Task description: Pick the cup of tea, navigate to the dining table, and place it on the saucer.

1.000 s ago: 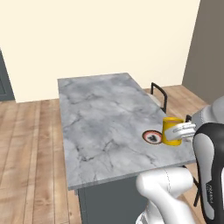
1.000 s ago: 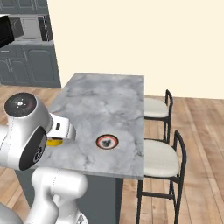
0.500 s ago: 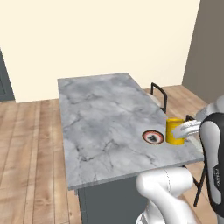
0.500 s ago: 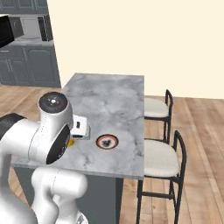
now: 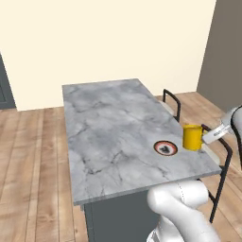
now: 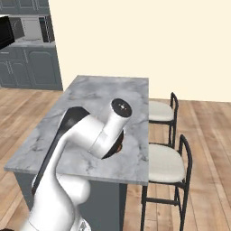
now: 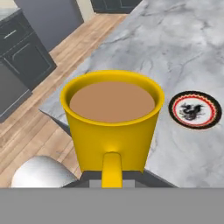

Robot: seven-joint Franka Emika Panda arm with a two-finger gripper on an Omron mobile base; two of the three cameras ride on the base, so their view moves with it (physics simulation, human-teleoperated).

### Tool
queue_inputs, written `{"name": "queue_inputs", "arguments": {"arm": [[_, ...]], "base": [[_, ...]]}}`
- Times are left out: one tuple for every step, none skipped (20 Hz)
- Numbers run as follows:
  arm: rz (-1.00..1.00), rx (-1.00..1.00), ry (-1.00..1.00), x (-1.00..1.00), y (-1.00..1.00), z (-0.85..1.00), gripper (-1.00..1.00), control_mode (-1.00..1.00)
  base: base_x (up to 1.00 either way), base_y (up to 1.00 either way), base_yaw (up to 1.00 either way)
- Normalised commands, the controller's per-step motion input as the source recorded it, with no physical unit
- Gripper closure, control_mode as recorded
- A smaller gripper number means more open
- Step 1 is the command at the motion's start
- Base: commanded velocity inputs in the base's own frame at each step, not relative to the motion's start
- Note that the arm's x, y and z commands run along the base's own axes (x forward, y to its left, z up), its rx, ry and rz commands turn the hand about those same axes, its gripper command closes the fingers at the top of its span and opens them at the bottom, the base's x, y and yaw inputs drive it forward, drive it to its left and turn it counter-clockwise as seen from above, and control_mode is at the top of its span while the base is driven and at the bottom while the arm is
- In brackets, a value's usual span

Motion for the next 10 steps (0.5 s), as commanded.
{"name": "queue_inputs", "arguments": {"arm": [[0.22, 0.00, 0.00, 1.00, 0.00, -0.38, 1.00, -1.00], [0.22, 0.01, 0.07, 0.99, -0.01, -0.37, 1.00, -1.00], [0.22, 0.01, 0.08, 0.95, 0.00, -0.45, 1.00, -1.00], [0.22, 0.00, 0.01, 0.83, 0.00, -0.48, 1.00, -1.00], [0.21, 0.00, 0.00, 0.83, 0.00, -0.59, 1.00, -1.00], [0.20, 0.00, -0.05, 0.76, 0.00, -0.54, 1.00, -1.00], [0.19, 0.00, -0.10, 0.70, -0.08, -0.48, 1.00, -1.00], [0.19, 0.02, -0.09, 0.63, -0.12, -0.56, 1.00, -1.00], [0.20, 0.00, -0.12, 0.41, 0.00, -0.58, 1.00, -1.00], [0.20, 0.00, -0.13, 0.34, 0.00, -0.66, 1.00, -1.00]], "base": [[0.00, 0.00, 0.00], [0.00, 0.00, 0.00], [0.00, 0.00, 0.00], [0.00, 0.00, 0.00], [0.00, 0.00, 0.00], [0.00, 0.00, 0.00], [0.00, 0.00, 0.00], [0.00, 0.00, 0.00], [0.00, 0.00, 0.00], [0.00, 0.00, 0.00]]}}
